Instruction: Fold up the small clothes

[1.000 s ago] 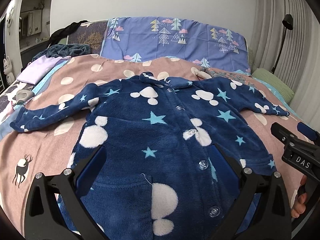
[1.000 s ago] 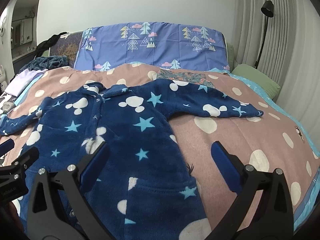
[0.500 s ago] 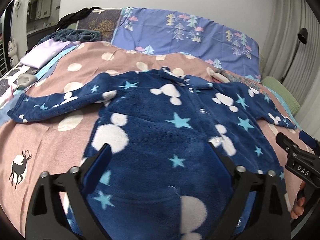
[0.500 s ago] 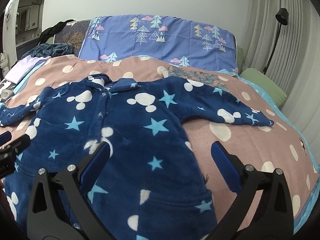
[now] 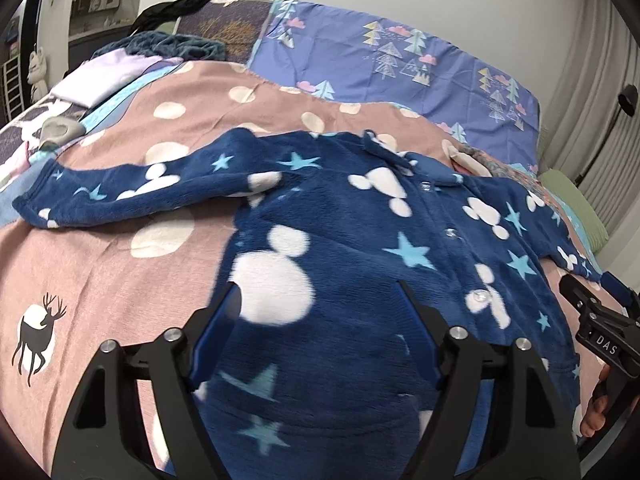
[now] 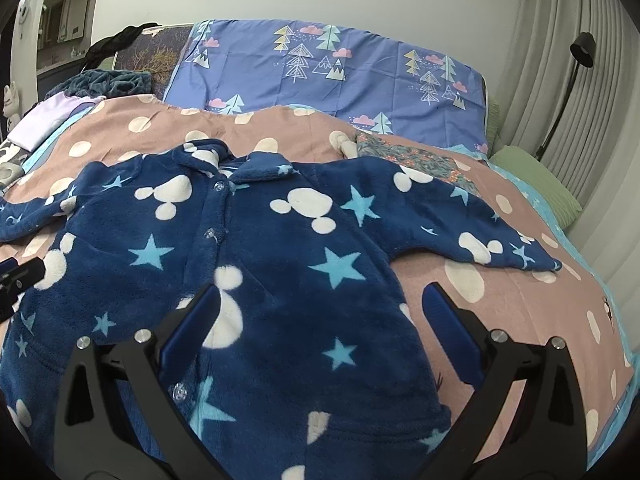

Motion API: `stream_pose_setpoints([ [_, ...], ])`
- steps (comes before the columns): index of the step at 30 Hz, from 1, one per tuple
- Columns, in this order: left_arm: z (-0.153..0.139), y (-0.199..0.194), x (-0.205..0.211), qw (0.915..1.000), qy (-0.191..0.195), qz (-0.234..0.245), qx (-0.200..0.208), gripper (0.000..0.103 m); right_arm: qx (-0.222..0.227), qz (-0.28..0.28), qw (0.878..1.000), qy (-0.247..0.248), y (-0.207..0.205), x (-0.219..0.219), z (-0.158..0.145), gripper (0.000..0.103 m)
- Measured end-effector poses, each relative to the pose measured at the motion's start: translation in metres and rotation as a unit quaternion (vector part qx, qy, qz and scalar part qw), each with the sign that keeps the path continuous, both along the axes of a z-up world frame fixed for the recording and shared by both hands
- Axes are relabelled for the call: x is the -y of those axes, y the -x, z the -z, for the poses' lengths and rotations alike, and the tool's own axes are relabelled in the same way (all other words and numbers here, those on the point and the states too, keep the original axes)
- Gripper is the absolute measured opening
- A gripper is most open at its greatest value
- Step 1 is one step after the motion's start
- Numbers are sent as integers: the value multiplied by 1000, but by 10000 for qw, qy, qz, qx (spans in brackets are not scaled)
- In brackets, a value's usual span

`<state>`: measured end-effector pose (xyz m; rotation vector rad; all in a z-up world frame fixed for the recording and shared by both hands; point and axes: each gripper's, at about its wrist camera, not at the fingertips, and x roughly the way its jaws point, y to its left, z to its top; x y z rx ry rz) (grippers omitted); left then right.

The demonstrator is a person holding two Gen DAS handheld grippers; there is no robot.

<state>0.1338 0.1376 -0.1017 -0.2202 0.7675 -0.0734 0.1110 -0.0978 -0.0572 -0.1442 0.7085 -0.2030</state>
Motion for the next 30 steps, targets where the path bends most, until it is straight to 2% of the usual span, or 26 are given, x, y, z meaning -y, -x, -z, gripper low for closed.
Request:
stream_pose_setpoints([
  [2,3,-2,-10,10000,-9,-76,-28,66,-28,-10,10000,3,-3,-2,2,101],
  [5,6,-5,-33,9996,-2,-276,-56,60,-45,-14,9999,123,-7,-6,4,101],
  [9,11,-8,-70,9972,32,-726,-156,60,-6,-10,9991,429,-13,-14,6,101],
  [16,25,-11,-140,9862,349,-1568,-389,62,-47,-135,9987,490,-22,-27,8,101],
  [18,31,-10,-163,9812,604,-1784,-416,71,-66,-185,9988,452,-23,-28,9,101],
  [19,34,-10,-174,9779,758,-1902,-418,77,-79,-273,9990,341,-23,-27,9,101],
  [22,45,-4,-211,9617,1383,-2332,-411,77,-182,-599,9980,-103,-23,-19,14,101],
  [26,65,2,-264,9298,2159,-2957,-388,77,-338,-615,9972,-263,-21,1,31,101],
  [30,73,-3,-296,9046,2711,-3287,-127,77,-502,-410,9974,-302,-19,20,41,101],
])
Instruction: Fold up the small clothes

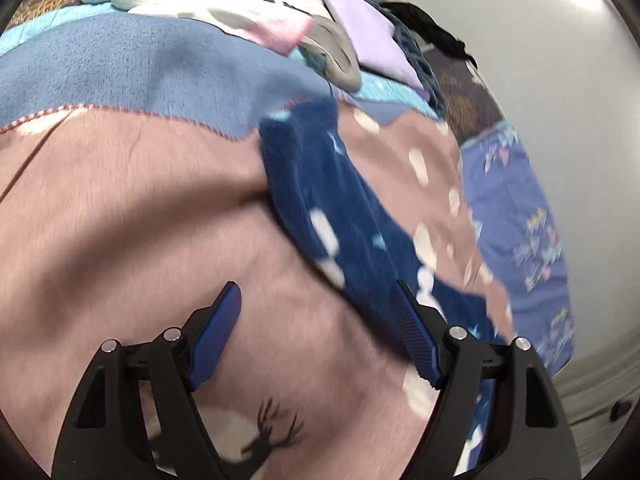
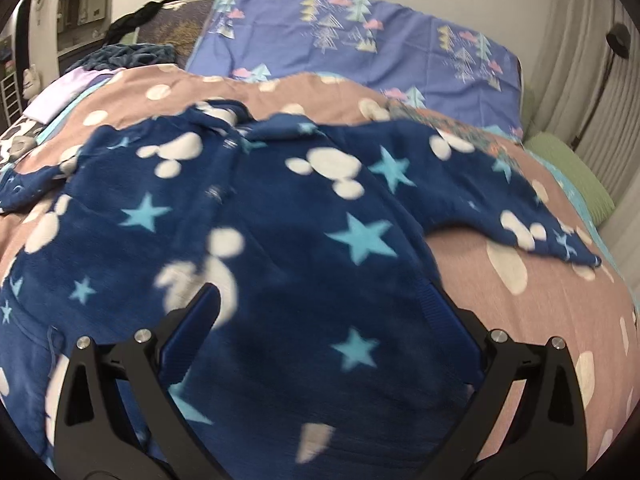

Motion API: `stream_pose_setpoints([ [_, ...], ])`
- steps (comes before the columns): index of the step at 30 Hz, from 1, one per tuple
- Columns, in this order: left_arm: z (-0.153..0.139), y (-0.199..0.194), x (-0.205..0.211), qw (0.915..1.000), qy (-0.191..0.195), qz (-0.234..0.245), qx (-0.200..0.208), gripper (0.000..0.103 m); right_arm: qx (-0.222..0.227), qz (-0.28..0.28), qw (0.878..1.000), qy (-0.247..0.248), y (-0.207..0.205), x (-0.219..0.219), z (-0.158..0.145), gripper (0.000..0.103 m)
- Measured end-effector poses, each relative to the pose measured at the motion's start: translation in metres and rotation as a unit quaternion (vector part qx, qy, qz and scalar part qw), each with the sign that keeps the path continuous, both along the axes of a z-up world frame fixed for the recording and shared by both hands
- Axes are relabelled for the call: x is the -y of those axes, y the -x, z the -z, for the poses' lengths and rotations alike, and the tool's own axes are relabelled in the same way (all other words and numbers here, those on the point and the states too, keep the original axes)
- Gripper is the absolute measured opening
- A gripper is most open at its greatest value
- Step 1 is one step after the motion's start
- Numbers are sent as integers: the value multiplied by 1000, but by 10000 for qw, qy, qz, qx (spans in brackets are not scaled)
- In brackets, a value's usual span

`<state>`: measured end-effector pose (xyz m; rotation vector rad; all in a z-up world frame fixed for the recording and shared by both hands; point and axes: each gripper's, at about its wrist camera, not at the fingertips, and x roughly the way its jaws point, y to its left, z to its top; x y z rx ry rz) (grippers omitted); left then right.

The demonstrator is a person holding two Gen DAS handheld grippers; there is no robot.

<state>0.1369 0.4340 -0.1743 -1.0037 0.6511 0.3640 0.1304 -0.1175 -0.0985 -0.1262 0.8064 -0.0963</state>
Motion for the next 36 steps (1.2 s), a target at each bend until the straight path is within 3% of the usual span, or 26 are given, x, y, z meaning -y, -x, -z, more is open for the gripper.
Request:
stream_pose_setpoints([
  [1,0,-4,-4,10000,-12,-74,5,77,-16,81,10000,-44,1,6,1,101],
  [3,-5,-17,-9,9993,-303,-215,-107,66,-28,223,9997,-114,1,15,1,101],
  [5,-8,-38,-14,9961,-758,-196,-407,14,-37,324,9993,-191,-2,22,1,101],
  [6,-7,-46,-16,9949,-841,-176,-525,7,-53,342,9992,-204,-3,24,1,101],
  [9,-21,-57,-9,9963,-772,-131,-354,7,-41,297,9995,-126,-5,24,1,101],
  [13,-83,-78,55,9870,-1355,788,347,6,16,204,9997,-139,-10,30,1,101],
  [16,-126,-89,127,9663,-1758,1664,880,7,37,189,9993,-308,-16,38,-2,101],
  [20,-161,-99,246,9216,-2022,2953,1503,7,243,295,9989,-256,-17,50,-9,101],
  [22,-162,-98,298,8983,-2015,3504,1722,7,265,296,9988,-287,-16,59,-11,101],
  [23,-157,-98,330,8820,-1994,3891,1757,7,243,305,9988,-311,-17,64,-12,101],
  [27,-113,-95,417,8411,-2156,4758,1400,7,81,335,9966,-743,-21,87,-11,92],
  [29,-85,-98,444,8275,-2204,5055,1053,7,-126,246,9926,-1178,-27,96,-8,80],
  [31,-67,-102,453,8192,-2208,5230,817,8,-363,73,9863,-1607,-37,100,-6,73],
  [34,-51,-99,453,8139,-2188,5344,650,8,-548,-228,9807,-1863,-55,91,-6,71],
  [36,-54,-95,447,8118,-2196,5364,711,14,-584,-457,9796,-1866,-69,77,-9,71],
])
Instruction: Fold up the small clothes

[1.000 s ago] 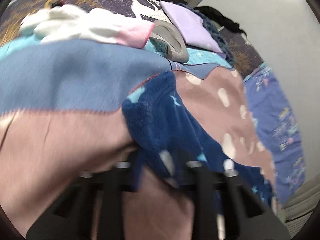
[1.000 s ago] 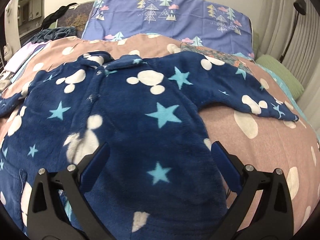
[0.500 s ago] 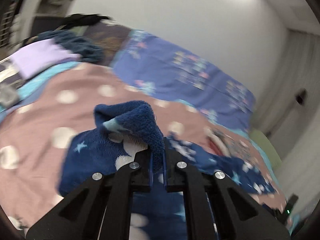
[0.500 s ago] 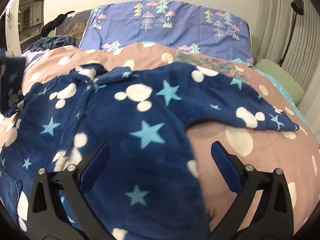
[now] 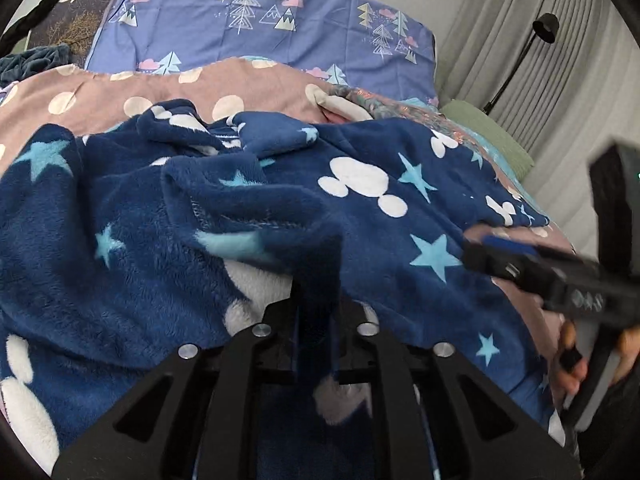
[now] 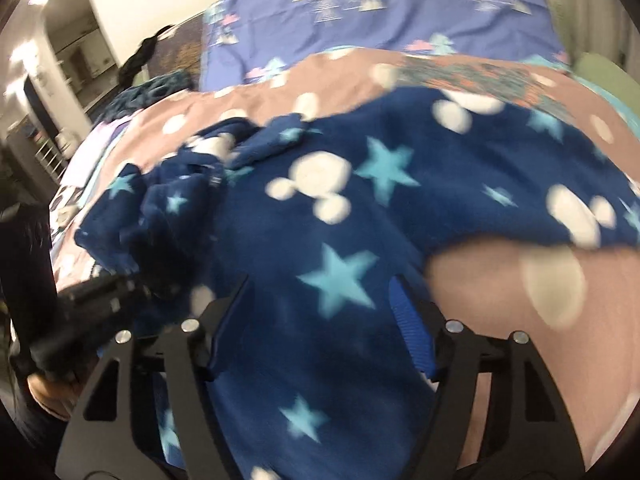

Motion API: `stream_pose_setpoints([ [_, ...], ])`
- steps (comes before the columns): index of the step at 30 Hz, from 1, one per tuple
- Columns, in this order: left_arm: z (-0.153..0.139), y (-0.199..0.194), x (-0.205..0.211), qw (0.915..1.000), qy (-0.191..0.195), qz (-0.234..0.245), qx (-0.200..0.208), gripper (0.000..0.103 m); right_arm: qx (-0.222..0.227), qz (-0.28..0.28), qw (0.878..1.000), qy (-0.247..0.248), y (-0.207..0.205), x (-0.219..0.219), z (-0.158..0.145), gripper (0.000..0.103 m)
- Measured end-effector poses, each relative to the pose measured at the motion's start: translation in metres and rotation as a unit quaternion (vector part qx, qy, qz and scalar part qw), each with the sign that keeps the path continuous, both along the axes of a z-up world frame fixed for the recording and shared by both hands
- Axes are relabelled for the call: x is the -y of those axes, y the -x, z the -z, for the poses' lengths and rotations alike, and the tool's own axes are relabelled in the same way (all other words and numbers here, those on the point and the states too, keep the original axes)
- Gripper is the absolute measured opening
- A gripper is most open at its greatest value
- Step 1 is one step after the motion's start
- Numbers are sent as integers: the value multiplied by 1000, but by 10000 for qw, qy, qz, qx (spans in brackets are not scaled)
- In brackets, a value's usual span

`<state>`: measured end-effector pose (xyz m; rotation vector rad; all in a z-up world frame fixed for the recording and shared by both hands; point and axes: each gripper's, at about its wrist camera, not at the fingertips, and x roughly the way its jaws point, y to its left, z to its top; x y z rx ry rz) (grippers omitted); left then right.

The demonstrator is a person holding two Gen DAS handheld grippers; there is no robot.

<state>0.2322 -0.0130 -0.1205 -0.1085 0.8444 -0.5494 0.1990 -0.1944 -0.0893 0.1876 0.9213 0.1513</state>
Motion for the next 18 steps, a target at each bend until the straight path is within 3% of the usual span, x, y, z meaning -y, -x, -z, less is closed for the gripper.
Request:
stream_pose_setpoints([
  [3,-5,8,-9,9999,81,28,118,27,-50,-369,9993,14,-22,-26,-5,71],
  [8,5,8,-13,9999,123,-63,88,27,-155,-983,9944,-347,-47,-58,-15,71],
  [9,7,6,-14,9998,182,-85,56,26,-158,-1069,9934,-371,-50,-63,-18,71],
  [11,6,5,-13,9996,263,-19,86,15,-120,-1336,9901,-404,-54,-74,-28,71],
  [14,-3,5,-2,9993,115,122,325,10,-9,-1732,9843,-340,-50,-85,-38,70],
  [18,-11,7,25,9964,-202,526,629,10,-1,-1218,9923,-215,-45,-62,-37,70],
])
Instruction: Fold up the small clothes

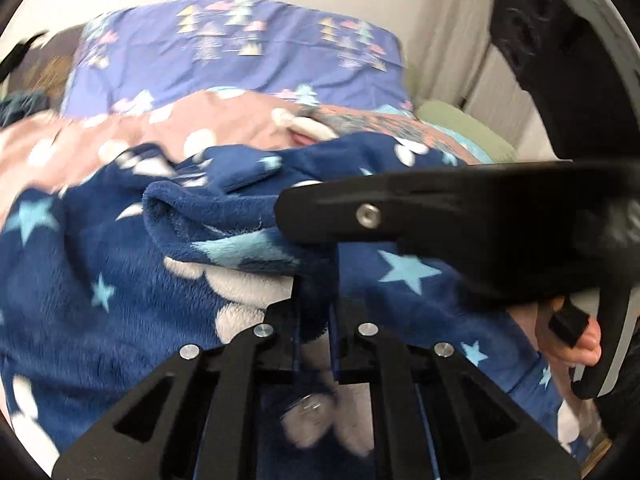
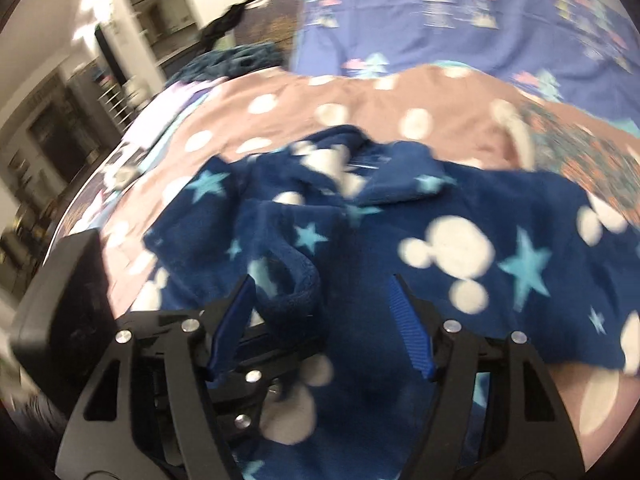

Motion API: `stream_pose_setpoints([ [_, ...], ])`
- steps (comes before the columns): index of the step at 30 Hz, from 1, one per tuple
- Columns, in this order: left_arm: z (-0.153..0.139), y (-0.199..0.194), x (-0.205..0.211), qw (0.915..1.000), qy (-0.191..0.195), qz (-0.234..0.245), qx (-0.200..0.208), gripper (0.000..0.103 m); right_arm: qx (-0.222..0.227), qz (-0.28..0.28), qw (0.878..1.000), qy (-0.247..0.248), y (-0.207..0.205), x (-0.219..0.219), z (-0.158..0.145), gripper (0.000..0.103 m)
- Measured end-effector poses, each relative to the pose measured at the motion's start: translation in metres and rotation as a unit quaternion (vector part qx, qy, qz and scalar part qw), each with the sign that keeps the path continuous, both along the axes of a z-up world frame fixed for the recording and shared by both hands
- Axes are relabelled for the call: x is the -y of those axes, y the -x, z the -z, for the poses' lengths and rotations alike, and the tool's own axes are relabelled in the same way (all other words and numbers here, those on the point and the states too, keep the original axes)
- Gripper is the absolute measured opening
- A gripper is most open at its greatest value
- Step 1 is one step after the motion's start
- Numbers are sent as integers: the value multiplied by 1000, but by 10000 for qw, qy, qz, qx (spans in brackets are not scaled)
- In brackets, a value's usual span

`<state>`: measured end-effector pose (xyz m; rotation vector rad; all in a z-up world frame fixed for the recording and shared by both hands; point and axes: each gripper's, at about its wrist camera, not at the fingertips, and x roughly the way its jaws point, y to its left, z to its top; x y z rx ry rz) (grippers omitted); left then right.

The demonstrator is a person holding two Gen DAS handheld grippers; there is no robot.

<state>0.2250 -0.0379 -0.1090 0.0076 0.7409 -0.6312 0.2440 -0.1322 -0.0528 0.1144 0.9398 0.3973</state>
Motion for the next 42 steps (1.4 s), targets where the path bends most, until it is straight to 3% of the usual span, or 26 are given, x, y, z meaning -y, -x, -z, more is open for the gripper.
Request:
stream_pose_setpoints([
  [3,7,7,19,9988,-410,228,119,10,-164,422,9990,69,1,30,11,67],
  [6,16,16,32,9957,-810,379,231,22,-383,631,9970,213,3,51,26,65],
  [8,16,20,35,9944,-899,459,322,31,-468,686,9964,189,1,60,33,65],
  [17,21,19,48,9904,-1248,447,396,40,-817,538,9947,-318,-51,40,55,67],
  [18,21,18,52,9888,-1373,410,420,40,-859,554,9941,-358,-58,36,59,60],
  [19,22,17,55,9875,-1469,365,429,31,-962,529,9932,-393,-67,28,66,21],
  [20,22,15,56,9870,-1513,313,440,6,-1083,453,9922,-421,-71,23,71,9],
  [21,18,14,54,9882,-1440,285,441,6,-1164,455,9912,-444,-74,19,72,9],
  [26,-40,12,42,9940,-495,187,954,6,-55,699,9954,-660,-55,42,4,9],
  [28,-53,10,51,9936,-376,257,1034,7,221,908,9946,-447,-51,58,-20,11],
  [30,-52,4,72,9930,-517,288,1022,24,383,1081,9934,-30,-50,68,-25,30],
  [31,-45,5,78,9918,-713,195,1042,42,408,1233,9909,342,-51,74,-17,66],
  [32,-39,6,80,9907,-822,148,1076,46,335,1335,9889,562,-50,79,-10,69],
  [33,-32,7,79,9896,-943,125,1082,46,214,1424,9868,740,-47,87,2,63],
  [35,-19,7,66,9882,-1205,9,942,46,-26,1393,9885,582,-39,98,17,33],
  [37,-16,3,41,9874,-1314,-187,862,46,-176,1381,9902,124,-25,111,27,26],
  [39,-15,-1,13,9869,-1322,-492,784,46,-75,1132,9928,-386,-9,111,32,26],
  [42,-9,-13,-37,9833,-1242,-1243,484,46,-84,790,9956,-504,4,94,46,26],
])
